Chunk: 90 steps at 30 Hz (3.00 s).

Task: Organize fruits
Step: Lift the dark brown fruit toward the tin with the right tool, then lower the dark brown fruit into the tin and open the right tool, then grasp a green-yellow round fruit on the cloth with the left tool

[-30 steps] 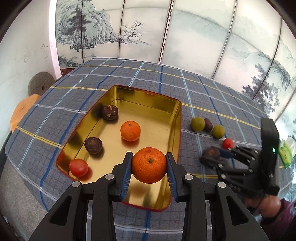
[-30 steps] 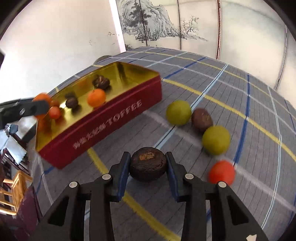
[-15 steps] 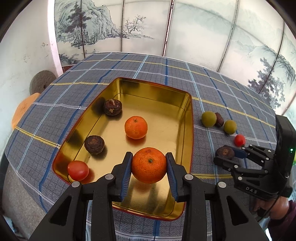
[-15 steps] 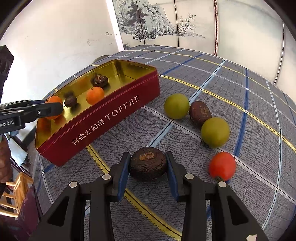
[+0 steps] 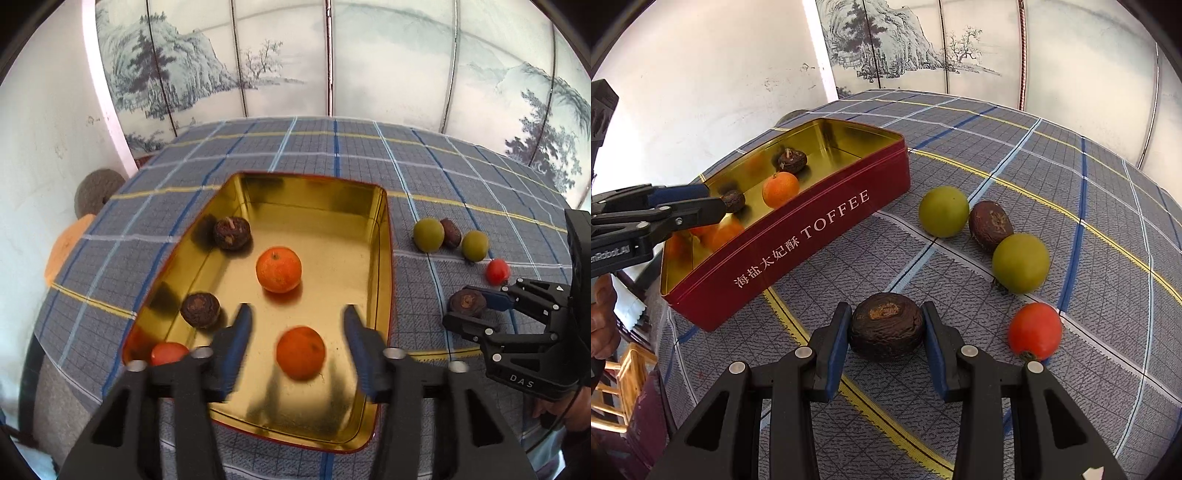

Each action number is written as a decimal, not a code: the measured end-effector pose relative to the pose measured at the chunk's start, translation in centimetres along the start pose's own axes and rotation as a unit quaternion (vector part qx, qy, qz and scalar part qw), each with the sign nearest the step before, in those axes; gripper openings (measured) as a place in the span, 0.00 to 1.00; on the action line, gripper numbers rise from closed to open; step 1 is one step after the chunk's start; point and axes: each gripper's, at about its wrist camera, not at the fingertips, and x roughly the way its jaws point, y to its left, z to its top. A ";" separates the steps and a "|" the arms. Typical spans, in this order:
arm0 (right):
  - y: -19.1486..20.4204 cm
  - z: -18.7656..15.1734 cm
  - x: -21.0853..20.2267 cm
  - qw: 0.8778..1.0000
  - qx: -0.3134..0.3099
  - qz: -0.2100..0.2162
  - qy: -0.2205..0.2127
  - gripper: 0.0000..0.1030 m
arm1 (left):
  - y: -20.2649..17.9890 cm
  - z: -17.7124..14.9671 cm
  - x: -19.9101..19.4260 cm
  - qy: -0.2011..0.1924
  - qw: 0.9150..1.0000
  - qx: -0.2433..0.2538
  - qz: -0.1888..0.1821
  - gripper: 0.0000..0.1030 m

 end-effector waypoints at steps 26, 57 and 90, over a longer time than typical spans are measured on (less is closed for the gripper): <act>1.3 2.5 -2.4 0.999 0.019 0.042 -0.026 0.35 | 2.0 -1.9 -2.9 -0.031 0.999 -0.014 0.040 0.72; 3.2 6.7 -6.1 0.991 0.010 0.017 -0.129 0.84 | 5.9 -5.3 -4.6 -0.025 0.999 -0.017 0.034 0.72; -18.2 -8.4 -10.3 0.976 0.167 -0.136 -0.029 0.98 | -15.5 9.5 11.4 0.134 0.863 0.455 -0.175 0.55</act>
